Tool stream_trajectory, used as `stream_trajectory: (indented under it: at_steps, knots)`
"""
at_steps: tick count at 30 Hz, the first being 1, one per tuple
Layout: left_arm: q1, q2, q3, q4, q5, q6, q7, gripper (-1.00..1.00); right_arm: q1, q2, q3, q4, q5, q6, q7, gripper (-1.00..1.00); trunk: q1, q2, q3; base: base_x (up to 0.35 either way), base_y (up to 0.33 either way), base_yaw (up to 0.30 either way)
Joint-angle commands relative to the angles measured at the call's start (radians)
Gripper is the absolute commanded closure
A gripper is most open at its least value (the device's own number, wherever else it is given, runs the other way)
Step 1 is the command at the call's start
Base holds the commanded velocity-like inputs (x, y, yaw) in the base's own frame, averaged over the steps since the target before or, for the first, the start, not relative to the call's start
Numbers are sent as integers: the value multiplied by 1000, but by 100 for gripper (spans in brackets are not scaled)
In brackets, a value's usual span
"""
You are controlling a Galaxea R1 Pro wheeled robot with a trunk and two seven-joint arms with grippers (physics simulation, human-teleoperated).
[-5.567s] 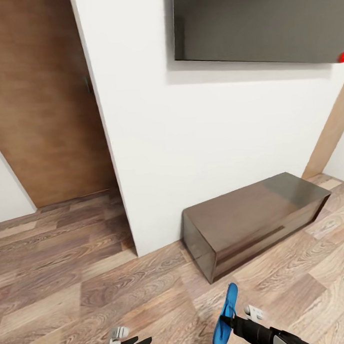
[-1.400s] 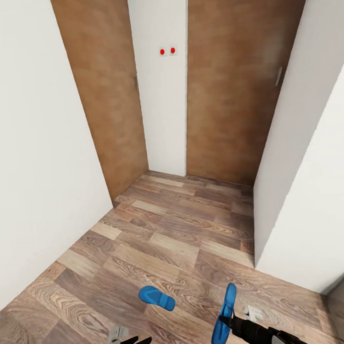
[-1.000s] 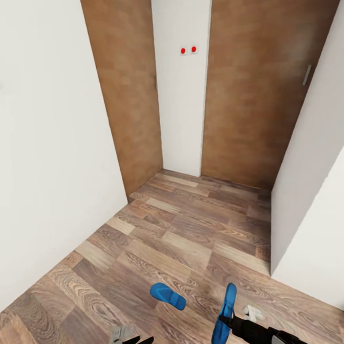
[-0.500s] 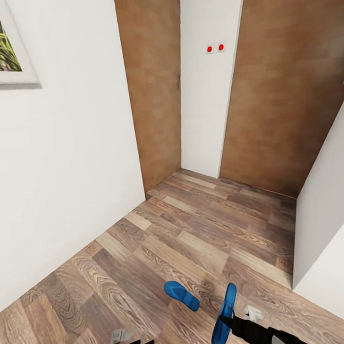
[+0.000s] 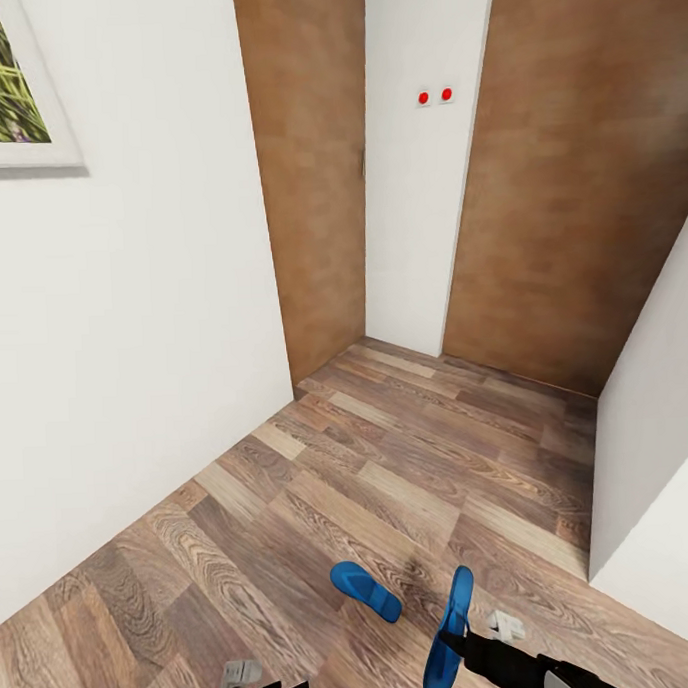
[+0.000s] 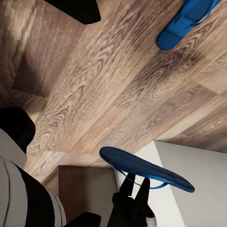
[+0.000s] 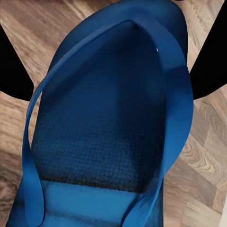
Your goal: In the bedroom, move the book from the bed onto either nightstand, and place the two sandals side by side next to the bed.
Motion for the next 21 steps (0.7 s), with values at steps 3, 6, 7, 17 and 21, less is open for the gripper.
stream_trajectory:
  at_steps: [3,6,7,17,21]
  knots:
    - [0,0,1,0,6,10,-4,-100,0,0,1,0,-7,6,4,100,0,0,-1,0,0,0]
    - [0,0,1,0,6,11,-3,-100,0,0,1,0,-7,6,3,100,0,0,-1,0,0,61]
    - [0,0,2,0,6,11,-3,-100,0,0,1,0,-7,6,3,100,0,0,-1,0,0,187]
    - [0,3,4,40,7,-121,178,-100,0,1,1,0,-7,5,4,100,0,0,-1,0,0,268]
    - [0,3,4,101,4,-181,202,-100,0,1,1,0,-7,6,3,100,0,0,-1,0,0,293]
